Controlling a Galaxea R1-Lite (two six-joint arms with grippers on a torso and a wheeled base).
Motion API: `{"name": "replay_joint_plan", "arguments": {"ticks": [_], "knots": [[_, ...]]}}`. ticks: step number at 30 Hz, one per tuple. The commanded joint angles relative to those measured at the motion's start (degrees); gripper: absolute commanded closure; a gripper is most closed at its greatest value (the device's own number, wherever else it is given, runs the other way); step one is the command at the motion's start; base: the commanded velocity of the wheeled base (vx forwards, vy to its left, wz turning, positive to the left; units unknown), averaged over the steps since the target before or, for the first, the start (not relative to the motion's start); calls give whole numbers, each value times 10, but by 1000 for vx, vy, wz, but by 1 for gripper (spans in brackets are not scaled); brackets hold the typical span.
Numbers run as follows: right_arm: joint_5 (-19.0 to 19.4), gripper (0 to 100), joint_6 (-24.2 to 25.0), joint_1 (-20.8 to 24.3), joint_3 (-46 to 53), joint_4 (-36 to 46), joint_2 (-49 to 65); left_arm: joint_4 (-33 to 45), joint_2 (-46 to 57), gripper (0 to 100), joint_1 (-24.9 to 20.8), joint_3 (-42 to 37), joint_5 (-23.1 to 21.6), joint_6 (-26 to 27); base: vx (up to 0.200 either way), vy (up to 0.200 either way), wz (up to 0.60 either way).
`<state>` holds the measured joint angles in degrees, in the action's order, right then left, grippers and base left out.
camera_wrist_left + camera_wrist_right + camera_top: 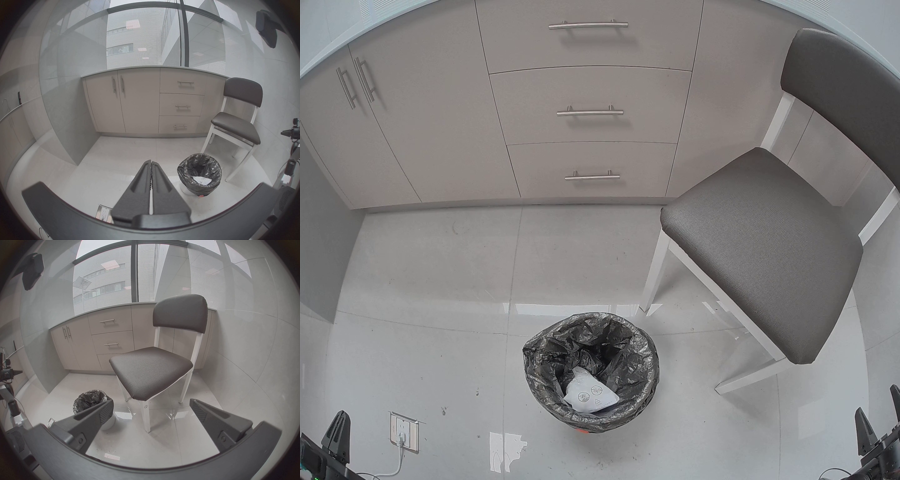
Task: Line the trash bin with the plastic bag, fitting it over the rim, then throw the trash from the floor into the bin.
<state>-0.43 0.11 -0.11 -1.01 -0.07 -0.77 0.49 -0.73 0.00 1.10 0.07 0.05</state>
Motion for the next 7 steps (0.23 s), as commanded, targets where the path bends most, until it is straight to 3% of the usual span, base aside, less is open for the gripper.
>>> {"name": "replay_joint_plan", "arguments": {"ticks": [1, 7], "knots": [[0, 0, 1, 0, 10, 0, 8, 0, 6, 100, 0, -11, -1, 6, 0, 0, 0], [0, 0, 2, 0, 10, 0, 8, 0, 7, 100, 0, -11, -1, 7, 0, 0, 0]]}}
